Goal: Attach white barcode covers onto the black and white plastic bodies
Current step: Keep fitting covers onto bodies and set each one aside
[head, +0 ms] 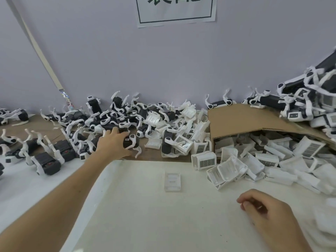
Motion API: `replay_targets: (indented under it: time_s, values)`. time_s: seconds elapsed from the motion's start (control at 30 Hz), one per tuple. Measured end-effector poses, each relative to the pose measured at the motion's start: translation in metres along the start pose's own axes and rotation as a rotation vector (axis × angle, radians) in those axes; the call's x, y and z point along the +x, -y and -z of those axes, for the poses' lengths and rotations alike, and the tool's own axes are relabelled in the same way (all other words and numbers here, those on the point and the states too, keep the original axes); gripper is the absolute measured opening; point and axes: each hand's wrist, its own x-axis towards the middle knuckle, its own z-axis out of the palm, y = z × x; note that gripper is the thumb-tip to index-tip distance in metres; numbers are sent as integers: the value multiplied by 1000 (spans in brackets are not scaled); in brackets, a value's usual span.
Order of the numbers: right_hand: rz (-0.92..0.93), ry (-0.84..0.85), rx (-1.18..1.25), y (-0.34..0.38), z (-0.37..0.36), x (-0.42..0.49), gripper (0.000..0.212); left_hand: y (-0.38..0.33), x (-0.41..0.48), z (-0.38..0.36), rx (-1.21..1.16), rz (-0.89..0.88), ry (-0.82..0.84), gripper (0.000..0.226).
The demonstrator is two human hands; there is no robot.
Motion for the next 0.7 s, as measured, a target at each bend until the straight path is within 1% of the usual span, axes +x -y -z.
replay_targets:
  time_s: [0.1, 0.17, 0.23, 0.3, 0.37, 0.47, 0.53, 0.6, 0.63, 0.7]
  values:
    - [-12, 13, 19, 0, 1, -1, 51, -15, -10, -5, 99, -65, -100, 72]
    - [-21, 29, 26, 0, 2, -1, 48, -29, -27, -9, 10, -125, -163, 63]
    - [-24, 38, 23, 0, 2, -2, 43, -47, -51, -14, -264, -181, -159, 60]
    - [-21, 36, 13, -1, 3, -3, 42, -62, -77, -16, -523, -231, -159, 55]
    - [-6, 36, 14, 0, 4, -5, 37, -72, -104, -17, -653, -251, -187, 51]
    - [22, 40, 13, 3, 4, -8, 35, -81, -140, -17, -882, -233, -175, 54]
    - [44, 52, 1, 5, 4, -11, 36, -86, -157, -14, -1095, -248, -124, 48]
    - [52, 59, -21, 6, 4, -12, 38, -90, -170, -9, -1338, -241, -74, 36]
    - [55, 63, -34, 6, 3, -13, 39, -91, -175, -9, -1421, -212, -92, 31]
    - [83, 58, -80, 6, 2, -15, 40, -93, -184, -8, -1469, -133, -248, 27]
